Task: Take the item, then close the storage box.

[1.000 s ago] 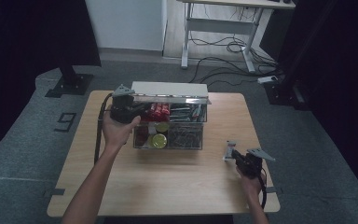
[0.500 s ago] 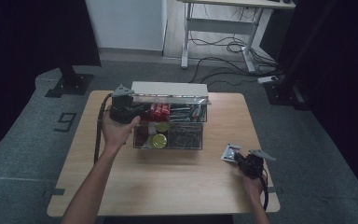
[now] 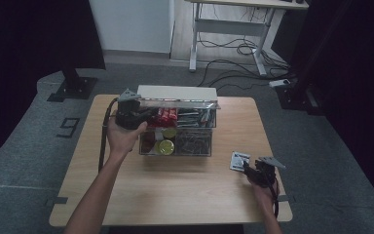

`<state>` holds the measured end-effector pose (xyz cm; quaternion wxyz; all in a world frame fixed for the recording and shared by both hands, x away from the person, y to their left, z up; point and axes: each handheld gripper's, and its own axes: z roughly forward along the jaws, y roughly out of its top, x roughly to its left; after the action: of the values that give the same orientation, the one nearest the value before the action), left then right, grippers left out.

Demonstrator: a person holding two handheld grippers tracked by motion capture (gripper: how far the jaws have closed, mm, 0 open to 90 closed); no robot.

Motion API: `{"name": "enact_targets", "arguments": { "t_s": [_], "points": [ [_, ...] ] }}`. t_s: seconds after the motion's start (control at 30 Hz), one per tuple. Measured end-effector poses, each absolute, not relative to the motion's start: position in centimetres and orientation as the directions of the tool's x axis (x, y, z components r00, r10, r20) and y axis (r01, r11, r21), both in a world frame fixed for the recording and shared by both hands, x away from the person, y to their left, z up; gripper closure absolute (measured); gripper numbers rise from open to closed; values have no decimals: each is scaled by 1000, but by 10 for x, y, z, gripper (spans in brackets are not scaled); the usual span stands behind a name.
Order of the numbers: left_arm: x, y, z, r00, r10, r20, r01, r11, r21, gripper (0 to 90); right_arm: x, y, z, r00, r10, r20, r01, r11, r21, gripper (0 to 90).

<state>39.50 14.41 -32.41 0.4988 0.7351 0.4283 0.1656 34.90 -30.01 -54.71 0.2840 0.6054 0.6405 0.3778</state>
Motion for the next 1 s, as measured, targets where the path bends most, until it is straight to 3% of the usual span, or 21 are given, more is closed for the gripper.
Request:
{"name": "enact_targets", "arguments": {
  "t_s": [0.4, 1.0],
  "points": [
    [391, 144, -331, 586, 788, -188, 470, -142, 871, 900, 337, -292, -529, -130, 987, 99, 487, -23, 873, 407],
    [386, 147, -345, 598, 772, -217, 499, -146, 854, 900, 336, -290, -529, -156, 979, 129, 484, -38, 874, 446]
  ]
}}
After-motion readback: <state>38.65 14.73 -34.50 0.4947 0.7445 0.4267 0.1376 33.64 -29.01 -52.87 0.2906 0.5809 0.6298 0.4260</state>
